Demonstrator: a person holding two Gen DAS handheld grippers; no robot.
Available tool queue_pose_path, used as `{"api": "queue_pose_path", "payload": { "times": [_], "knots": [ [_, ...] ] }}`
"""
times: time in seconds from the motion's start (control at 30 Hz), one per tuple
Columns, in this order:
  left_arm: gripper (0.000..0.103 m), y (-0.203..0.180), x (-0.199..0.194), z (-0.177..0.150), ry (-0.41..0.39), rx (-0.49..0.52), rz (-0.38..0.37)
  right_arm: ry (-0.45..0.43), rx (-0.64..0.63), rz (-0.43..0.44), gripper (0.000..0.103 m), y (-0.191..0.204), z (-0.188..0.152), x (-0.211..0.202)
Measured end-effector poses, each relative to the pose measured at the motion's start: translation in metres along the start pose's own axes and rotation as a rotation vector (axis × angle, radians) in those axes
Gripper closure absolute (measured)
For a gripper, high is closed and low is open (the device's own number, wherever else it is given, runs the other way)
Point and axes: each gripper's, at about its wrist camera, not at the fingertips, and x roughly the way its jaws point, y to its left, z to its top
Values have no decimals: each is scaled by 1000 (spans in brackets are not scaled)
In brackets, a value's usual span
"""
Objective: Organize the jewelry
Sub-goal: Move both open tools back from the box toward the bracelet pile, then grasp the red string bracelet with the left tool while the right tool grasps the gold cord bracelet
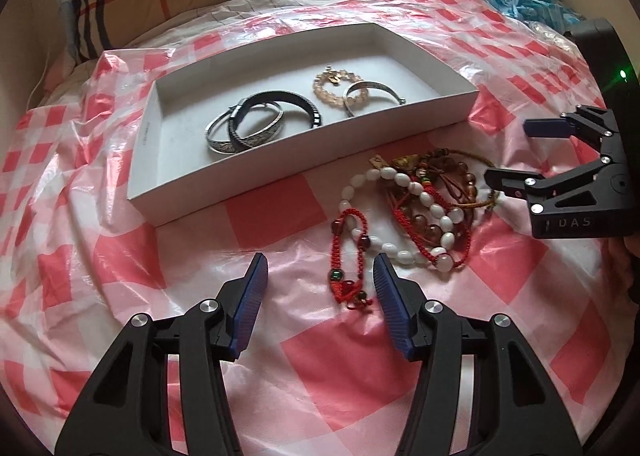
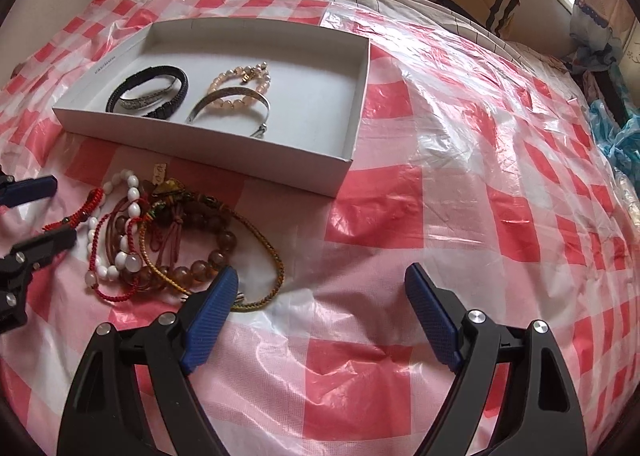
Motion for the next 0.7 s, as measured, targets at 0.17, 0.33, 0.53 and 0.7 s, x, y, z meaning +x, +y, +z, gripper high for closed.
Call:
{"api": "queue_pose_path", "payload": {
  "times": [0.17, 0.33, 0.53, 0.7],
  "knots": [
    [51, 21, -2, 2, -14, -89, 12, 6, 42, -34, 21, -12, 0, 0],
    [51, 7, -2, 4, -26, -23, -13, -11, 5, 1, 21, -1, 3, -1],
    [58, 5, 7, 4, 6, -12, 17, 18, 17, -156, 18, -14, 1, 4],
    [59, 8, 9, 4, 10, -30, 15, 17, 77, 3, 19, -24, 0, 3]
  ]
}}
